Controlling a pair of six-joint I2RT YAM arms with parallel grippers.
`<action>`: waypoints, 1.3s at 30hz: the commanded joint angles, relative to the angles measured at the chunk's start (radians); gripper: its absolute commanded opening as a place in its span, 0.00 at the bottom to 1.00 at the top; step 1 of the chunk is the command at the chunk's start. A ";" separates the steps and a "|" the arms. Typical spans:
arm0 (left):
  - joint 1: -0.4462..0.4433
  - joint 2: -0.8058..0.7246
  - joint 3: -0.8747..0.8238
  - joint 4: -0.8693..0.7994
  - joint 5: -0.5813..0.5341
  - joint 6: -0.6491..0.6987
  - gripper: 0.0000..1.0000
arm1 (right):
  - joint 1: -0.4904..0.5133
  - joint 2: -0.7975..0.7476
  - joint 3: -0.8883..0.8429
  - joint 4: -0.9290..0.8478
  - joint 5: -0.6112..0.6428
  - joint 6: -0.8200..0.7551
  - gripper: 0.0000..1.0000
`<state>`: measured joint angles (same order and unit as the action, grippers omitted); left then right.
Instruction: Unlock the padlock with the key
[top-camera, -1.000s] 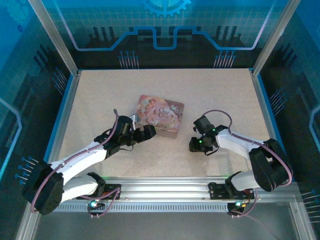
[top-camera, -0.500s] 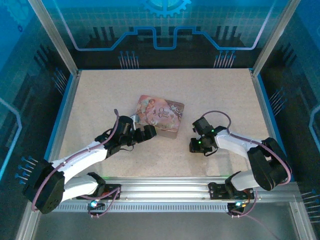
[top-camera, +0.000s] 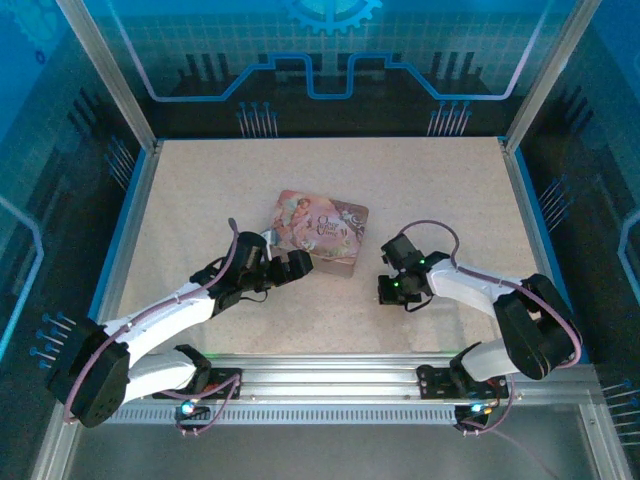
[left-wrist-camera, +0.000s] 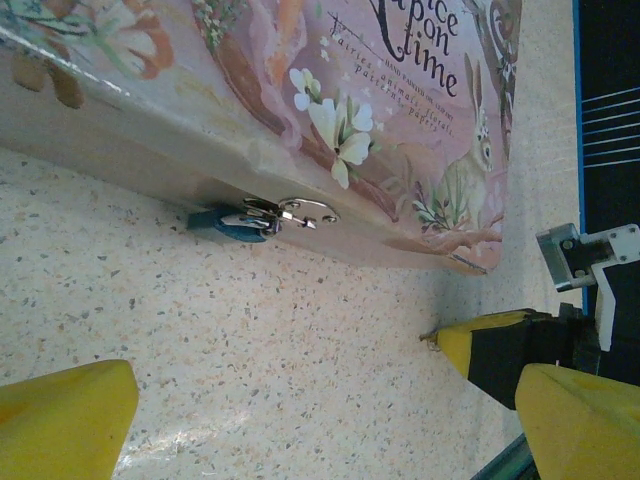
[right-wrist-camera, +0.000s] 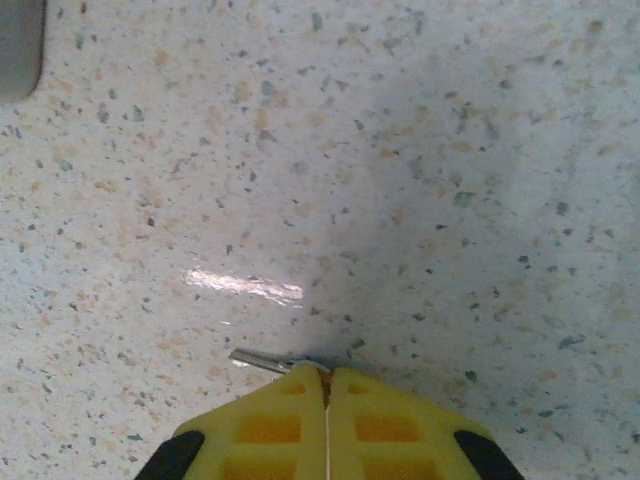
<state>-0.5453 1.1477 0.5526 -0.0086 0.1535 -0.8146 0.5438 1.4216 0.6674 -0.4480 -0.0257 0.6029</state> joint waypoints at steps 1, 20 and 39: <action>-0.007 0.005 -0.014 0.029 -0.003 -0.017 0.98 | 0.014 -0.012 -0.008 -0.020 0.003 0.004 0.04; -0.007 -0.022 -0.026 0.205 0.113 -0.194 0.97 | 0.013 -0.209 -0.052 0.112 -0.072 0.081 0.00; -0.160 0.138 0.102 0.422 0.112 -0.229 0.57 | 0.029 -0.371 -0.071 0.466 -0.225 0.456 0.00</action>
<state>-0.6792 1.2549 0.6056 0.3550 0.2531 -1.0683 0.5503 1.0672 0.5758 -0.0193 -0.2226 1.0069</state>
